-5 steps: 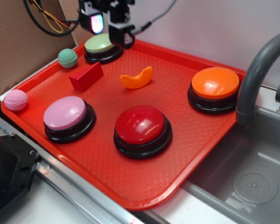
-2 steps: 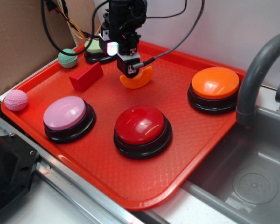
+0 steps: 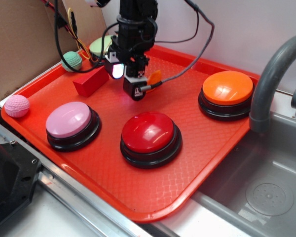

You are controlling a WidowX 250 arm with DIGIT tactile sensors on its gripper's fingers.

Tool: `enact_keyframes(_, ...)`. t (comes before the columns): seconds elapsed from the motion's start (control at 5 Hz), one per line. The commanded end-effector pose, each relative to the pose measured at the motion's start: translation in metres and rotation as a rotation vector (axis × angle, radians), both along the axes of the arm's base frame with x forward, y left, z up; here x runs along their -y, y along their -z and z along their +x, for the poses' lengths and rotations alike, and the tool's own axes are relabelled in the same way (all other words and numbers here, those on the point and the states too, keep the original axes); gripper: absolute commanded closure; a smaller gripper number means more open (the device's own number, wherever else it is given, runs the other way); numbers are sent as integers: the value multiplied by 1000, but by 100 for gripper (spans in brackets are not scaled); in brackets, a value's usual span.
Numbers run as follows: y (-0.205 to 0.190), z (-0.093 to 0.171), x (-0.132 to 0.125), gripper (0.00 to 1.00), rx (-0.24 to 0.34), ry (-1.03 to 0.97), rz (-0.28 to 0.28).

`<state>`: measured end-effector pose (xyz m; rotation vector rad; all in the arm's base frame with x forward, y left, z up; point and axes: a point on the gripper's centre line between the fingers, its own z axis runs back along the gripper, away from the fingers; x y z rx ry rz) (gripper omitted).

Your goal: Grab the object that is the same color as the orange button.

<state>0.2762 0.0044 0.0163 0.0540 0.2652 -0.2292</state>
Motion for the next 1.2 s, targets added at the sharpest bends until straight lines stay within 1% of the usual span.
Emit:
enact_keyframes(0.0, -3, 6, -1, 100, 36, -5, -10)
enact_keyframes(0.2, -25, -4, -2, 100, 26, -47, -2)
enact_keyframes(0.4, -75, -31, -8, 100, 20, -195, -42)
enact_keyframes(0.6, -124, -69, -21, 100, 76, -305, -57)
enact_keyframes(0.8, -174, -106, -24, 100, 95, -356, 31)
enact_keyframes(1.0, -209, -138, -20, 100, 138, -353, 54)
